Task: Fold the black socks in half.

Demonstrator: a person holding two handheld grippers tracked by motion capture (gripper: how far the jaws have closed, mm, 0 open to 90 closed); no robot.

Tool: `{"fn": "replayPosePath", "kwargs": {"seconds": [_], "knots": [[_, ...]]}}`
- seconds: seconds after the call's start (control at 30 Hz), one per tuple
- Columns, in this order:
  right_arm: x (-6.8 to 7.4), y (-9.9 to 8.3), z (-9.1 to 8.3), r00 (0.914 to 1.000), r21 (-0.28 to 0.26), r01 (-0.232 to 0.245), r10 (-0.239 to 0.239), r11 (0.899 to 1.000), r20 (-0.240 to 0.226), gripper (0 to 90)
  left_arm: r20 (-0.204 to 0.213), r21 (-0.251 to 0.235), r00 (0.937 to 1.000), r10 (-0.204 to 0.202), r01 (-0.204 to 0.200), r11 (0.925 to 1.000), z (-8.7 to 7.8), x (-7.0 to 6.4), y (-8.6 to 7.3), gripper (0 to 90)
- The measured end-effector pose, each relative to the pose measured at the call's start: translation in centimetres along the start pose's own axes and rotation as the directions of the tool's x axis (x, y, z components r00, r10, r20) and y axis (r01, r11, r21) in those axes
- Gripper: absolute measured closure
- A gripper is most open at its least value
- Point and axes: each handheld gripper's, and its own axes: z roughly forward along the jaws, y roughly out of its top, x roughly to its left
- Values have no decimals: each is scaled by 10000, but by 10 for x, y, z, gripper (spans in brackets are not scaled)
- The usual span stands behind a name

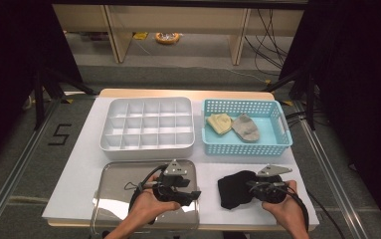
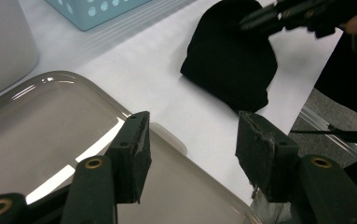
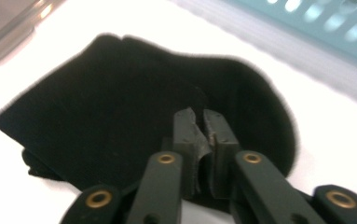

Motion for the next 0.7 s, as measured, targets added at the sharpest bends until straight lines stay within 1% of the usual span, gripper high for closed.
{"fn": "replayPosePath", "kwargs": {"seconds": [0.03,0.07,0.1,0.13,0.17,0.2,0.23,0.27,0.3,0.33,0.37,0.4,0.47,0.5,0.53,0.57,0.63,0.67,0.7], "knots": [[-1,3,-4,9997,-149,222,-221,9996,65,862,-7,-18,10000,-13,13,10000,1,0,0,442],[0,5,-9,9998,-252,120,-115,9996,177,863,-7,-18,10000,-13,13,10000,1,0,0,442],[0,5,-9,9998,-252,120,-115,9996,177,863,-39,14,10000,-73,73,10000,1,-1,-1,442],[-4,11,-17,9980,-323,376,-359,9988,527,865,17,20,10000,35,-35,10000,2,-2,-1,444],[-7,14,-19,9974,-428,361,-334,9984,631,866,12,40,10000,-17,17,10000,3,-3,-1,445],[-9,16,-21,9979,-366,147,-123,9992,638,867,33,-49,10000,-37,37,10000,4,-4,-1,446],[-14,17,-21,9977,-404,161,-134,9991,663,866,53,68,10000,40,-40,10000,4,-4,-1,447],[-14,17,-21,9977,-404,161,-134,9991,663,866,53,68,10000,40,-40,10000,4,-4,-1,450],[-23,17,-16,9977,-441,216,-187,9988,645,863,88,9,10000,9,-9,10000,6,-6,-1,455],[-27,17,-13,9985,-392,51,-29,9992,549,862,88,9,10000,9,-9,10000,6,-6,-1,463],[-29,16,-8,9982,-280,-73,90,9996,594,859,131,-34,9999,1,0,10000,8,-7,0,475],[-32,15,-4,9977,-129,-8,17,9999,671,858,210,18,9997,95,-95,10000,9,-7,0,484],[-36,12,4,9976,-45,71,-68,10000,685,850,292,-78,9993,249,-247,9997,12,-10,2,517],[-36,10,7,9978,-79,47,-42,10000,662,838,361,-47,9986,398,-397,9992,14,-12,4,532],[-37,9,7,9979,-81,118,-112,9999,645,827,411,-152,9985,354,-348,9993,16,-14,6,542],[-36,9,7,9980,-40,-149,151,9999,613,820,492,-229,9976,496,-485,9986,19,-16,9,560],[-35,9,5,9976,-108,-72,79,9999,685,785,549,-296,9960,710,-694,9971,25,-23,17,603],[-36,9,5,9973,-188,116,-102,9998,732,766,632,-299,9947,812,-794,9964,30,-26,22,628],[-36,9,5,9973,-188,-48,62,9998,726,744,668,-266,9929,988,-973,9949,35,-30,27,648]]}}
